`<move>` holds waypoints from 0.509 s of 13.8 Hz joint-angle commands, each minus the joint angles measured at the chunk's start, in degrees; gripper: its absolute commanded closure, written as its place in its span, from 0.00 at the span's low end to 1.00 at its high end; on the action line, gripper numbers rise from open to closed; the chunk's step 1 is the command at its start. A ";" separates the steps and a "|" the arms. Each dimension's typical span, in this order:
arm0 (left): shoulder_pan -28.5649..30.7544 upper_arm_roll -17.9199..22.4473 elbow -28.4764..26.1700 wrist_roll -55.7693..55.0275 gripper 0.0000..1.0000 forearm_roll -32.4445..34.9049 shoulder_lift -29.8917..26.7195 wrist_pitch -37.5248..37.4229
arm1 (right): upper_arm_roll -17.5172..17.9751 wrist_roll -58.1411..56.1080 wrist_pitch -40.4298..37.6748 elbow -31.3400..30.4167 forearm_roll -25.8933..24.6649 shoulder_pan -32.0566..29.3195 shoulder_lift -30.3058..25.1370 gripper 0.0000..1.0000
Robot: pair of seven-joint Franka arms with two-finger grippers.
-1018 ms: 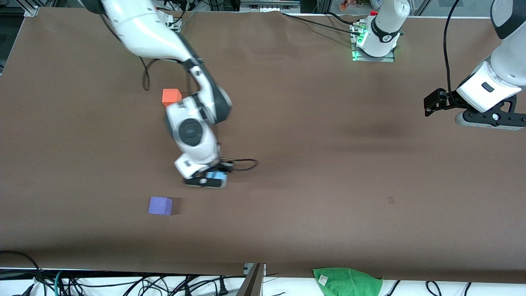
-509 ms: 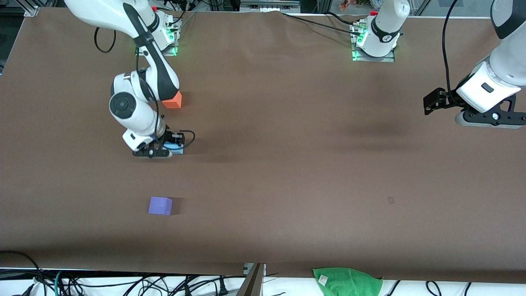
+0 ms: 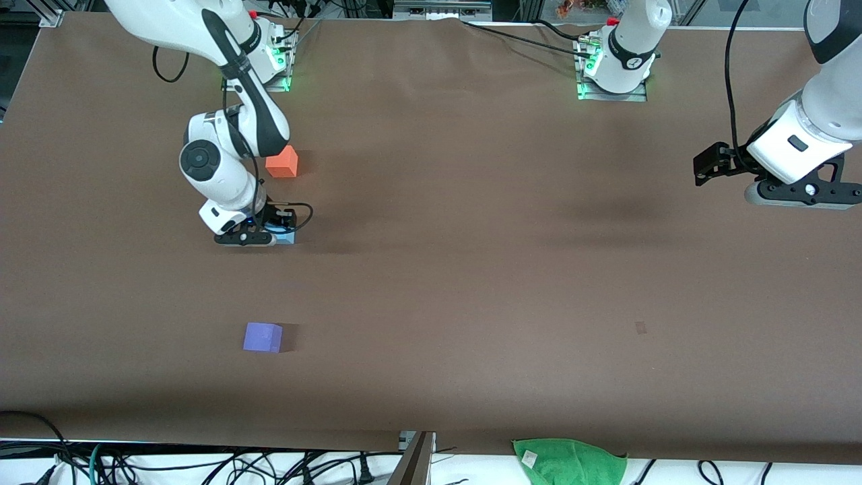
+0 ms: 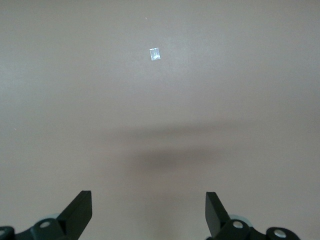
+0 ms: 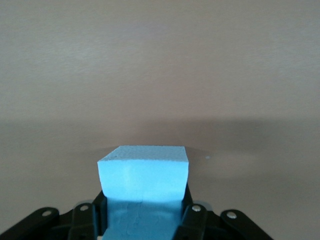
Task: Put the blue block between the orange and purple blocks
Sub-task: 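Open the right gripper to release the blue cube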
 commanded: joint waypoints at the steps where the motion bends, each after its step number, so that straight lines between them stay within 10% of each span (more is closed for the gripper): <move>1: -0.11 0.03 1.43 -0.36 0.00 -0.90 0.31 -1.48 | 0.27 -2.10 2.43 -0.95 0.91 -1.14 0.49 0.74; 4: -0.11 0.03 1.43 -0.36 0.00 -0.90 0.31 -1.48 | 0.36 -2.10 3.57 -0.07 2.14 -1.49 1.46 0.43; 5: -0.02 0.12 1.43 -0.27 0.00 -0.90 0.31 -1.48 | 0.36 -1.75 3.31 0.54 2.22 -1.40 1.46 0.08; 7: 0.33 0.12 1.43 -0.27 0.00 -0.90 0.31 -1.57 | 0.28 -1.66 1.48 2.82 2.31 -1.31 1.20 0.00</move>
